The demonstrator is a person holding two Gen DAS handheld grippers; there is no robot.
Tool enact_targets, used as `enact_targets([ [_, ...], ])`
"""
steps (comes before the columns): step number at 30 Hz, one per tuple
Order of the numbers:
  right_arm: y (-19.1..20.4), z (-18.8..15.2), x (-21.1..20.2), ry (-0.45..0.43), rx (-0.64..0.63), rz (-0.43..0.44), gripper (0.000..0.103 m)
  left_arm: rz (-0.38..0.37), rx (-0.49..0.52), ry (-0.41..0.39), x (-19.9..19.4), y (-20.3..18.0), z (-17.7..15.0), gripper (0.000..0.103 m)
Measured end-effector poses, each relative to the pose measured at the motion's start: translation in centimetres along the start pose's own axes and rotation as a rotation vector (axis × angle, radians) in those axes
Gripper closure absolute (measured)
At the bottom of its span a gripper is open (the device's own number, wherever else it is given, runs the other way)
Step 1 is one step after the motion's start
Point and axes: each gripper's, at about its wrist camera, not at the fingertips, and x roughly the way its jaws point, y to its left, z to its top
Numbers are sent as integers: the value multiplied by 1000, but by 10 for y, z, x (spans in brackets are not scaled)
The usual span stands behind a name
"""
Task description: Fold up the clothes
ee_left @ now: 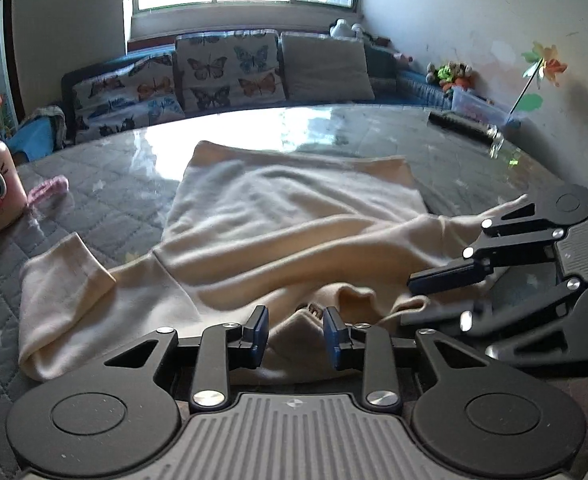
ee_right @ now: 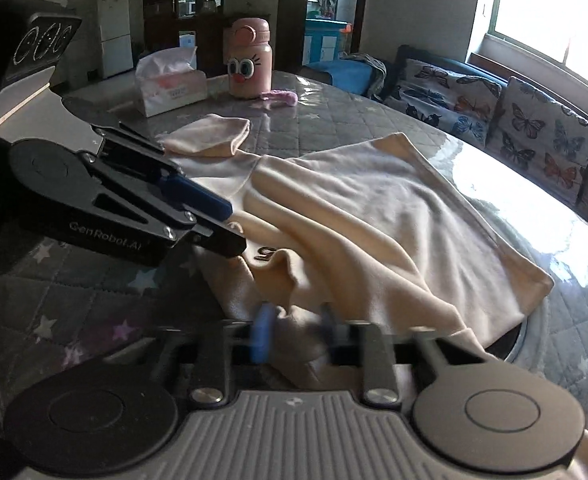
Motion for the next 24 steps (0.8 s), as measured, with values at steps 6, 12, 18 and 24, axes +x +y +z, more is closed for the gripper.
enact_targets([
  [6,2,-1,-27,-66,5,-4,98,-18,11,-54,-30,-3,-8,98],
  [12,25,-7,-68,-101,-64,48,99,-43,73,-97,-66,-11,-23,98],
  [18,47,-29,-60,5,-94,140,98,-92,119,25,-56,-17,-47,98],
  [24,38,-29,-70,19,-65,182,84,-124,148,4,-66,-16,-37,93],
])
